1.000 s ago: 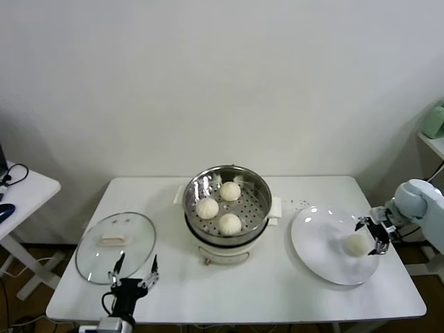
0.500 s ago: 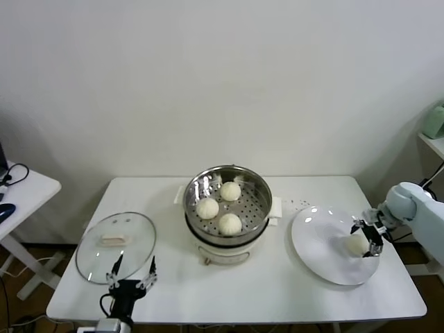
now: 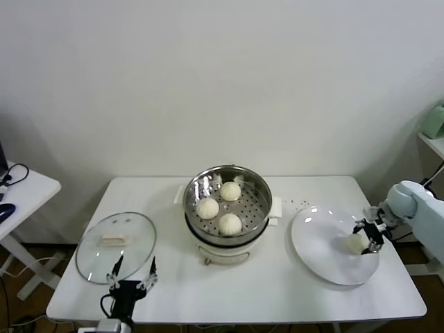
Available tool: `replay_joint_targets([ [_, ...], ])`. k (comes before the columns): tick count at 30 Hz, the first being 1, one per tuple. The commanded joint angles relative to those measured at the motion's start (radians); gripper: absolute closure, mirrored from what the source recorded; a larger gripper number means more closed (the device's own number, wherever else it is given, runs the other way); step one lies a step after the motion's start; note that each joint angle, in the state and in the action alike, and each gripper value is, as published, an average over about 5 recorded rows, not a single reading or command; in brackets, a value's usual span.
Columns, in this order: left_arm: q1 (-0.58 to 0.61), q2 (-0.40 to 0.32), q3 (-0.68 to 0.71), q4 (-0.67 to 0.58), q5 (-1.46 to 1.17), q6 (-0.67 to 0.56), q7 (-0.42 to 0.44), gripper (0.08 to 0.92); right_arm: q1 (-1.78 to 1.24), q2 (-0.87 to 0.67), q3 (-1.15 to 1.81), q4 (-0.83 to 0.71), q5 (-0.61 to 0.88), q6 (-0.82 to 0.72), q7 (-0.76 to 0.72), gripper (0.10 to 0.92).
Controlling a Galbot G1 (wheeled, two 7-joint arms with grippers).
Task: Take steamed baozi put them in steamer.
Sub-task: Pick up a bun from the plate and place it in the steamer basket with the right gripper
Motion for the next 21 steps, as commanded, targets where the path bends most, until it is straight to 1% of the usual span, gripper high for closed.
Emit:
replay_joint_targets([
  [1, -0.004, 0.003, 0.004, 0.001, -0.001, 0.001, 0.001, 0.177, 0.105, -0.023, -0.125, 0.027, 0.208, -0.073, 0.003, 0.337],
  [5, -0.015, 0.0, 0.011, -0.003, -0.002, 0.004, 0.001, 0.177, 0.309, -0.042, -0.339, 0.074, 0.45, -0.17, 0.017, 0.338],
  [10, -0.017, -0.001, 0.017, -0.015, -0.01, 0.005, 0.003, 0.177, 0.63, -0.006, -0.662, 0.116, 0.743, -0.252, 0.038, 0.338],
  [16, -0.004, 0.0, 0.031, -0.03, -0.023, 0.002, 0.006, 0.177, 0.941, 0.117, -0.951, 0.125, 1.088, -0.308, 0.067, 0.338],
  [21, 0.006, 0.002, 0.047, -0.042, -0.028, -0.004, 0.007, 0.177, 1.079, 0.239, -1.128, 0.13, 1.257, -0.319, 0.077, 0.338],
])
